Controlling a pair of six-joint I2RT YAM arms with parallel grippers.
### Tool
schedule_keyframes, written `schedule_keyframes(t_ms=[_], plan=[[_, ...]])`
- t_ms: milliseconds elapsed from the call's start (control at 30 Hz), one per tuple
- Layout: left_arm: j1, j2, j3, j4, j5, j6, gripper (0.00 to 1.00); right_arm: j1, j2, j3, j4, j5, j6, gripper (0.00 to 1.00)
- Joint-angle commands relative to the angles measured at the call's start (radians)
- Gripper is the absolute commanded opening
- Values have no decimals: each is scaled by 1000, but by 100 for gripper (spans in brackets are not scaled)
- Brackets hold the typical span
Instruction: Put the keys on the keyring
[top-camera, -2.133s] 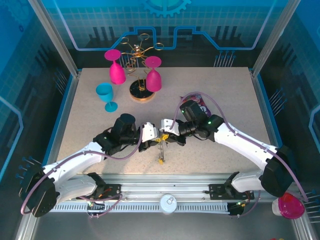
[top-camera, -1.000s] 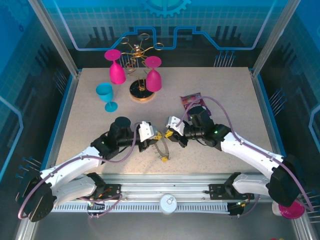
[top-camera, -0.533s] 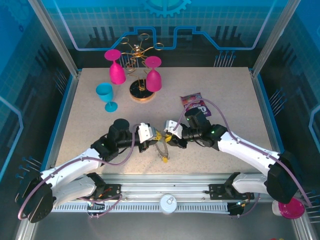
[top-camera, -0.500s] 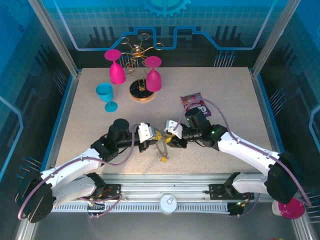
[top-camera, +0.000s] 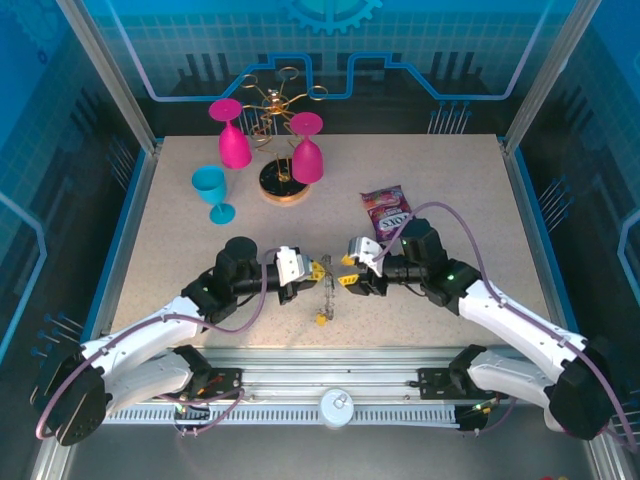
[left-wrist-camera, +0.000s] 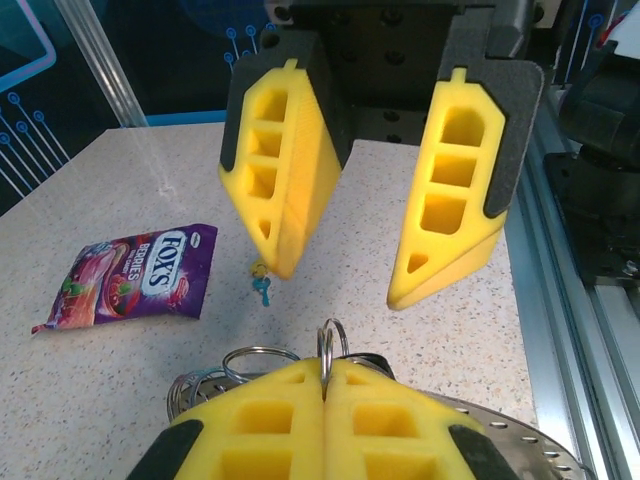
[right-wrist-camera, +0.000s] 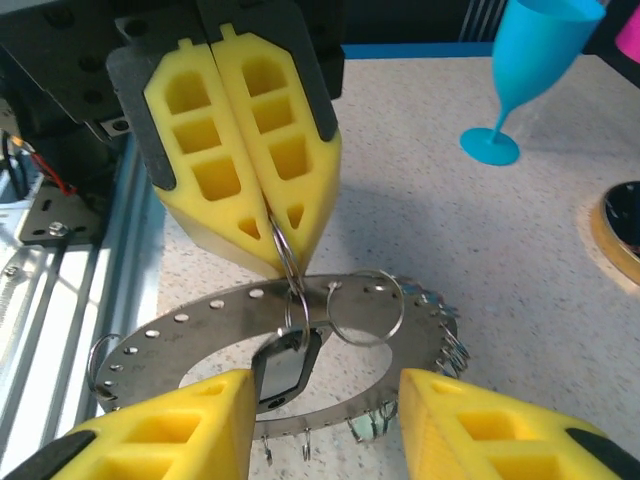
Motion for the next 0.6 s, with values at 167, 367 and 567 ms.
schedule_keyframes(t_ms=[167,367,567], plan=[[-2,18,19,31,61,34,0,11,89,81,66,-126,-4,37],[-2,27,24,41,70,34,0,20,137,102,55,-154,-21,28],[-2,27,26,51,75,32,0,23,158,103,37,-144,-45,15]])
